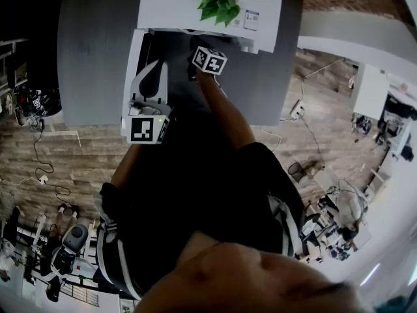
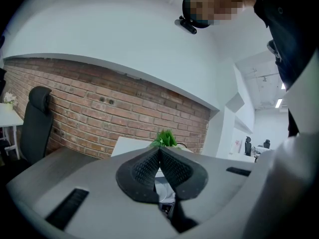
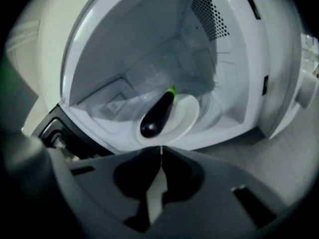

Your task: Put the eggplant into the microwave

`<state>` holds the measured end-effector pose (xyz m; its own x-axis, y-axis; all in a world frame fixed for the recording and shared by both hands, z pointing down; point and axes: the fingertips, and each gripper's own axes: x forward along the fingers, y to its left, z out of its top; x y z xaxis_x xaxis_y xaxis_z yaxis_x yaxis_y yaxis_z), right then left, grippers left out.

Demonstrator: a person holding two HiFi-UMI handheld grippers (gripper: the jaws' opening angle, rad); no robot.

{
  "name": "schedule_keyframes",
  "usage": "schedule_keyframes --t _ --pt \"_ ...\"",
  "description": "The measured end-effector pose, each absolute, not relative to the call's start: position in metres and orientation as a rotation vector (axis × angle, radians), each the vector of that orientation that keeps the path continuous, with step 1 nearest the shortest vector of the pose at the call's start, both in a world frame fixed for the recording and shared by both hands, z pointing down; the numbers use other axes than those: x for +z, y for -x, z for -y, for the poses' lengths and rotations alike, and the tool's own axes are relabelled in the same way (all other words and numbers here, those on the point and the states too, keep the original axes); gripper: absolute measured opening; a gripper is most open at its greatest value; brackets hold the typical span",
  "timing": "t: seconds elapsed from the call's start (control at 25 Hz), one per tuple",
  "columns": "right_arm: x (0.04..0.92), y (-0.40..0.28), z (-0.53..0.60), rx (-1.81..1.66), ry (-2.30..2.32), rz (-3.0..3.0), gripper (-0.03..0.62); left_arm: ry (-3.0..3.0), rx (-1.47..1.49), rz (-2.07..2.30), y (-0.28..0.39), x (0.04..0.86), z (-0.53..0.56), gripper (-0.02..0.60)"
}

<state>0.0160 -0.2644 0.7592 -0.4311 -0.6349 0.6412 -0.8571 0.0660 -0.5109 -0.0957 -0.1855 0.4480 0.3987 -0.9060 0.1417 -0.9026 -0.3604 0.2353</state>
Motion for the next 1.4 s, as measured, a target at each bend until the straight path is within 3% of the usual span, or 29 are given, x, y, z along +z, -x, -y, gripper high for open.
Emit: schedule_keyframes --t 1.4 --pt "0.736 -0.033 0.267 1.307 -1.533 2.124 0.035 -2.441 -0.041 1.599 0.090 0.434 0.178 0.037"
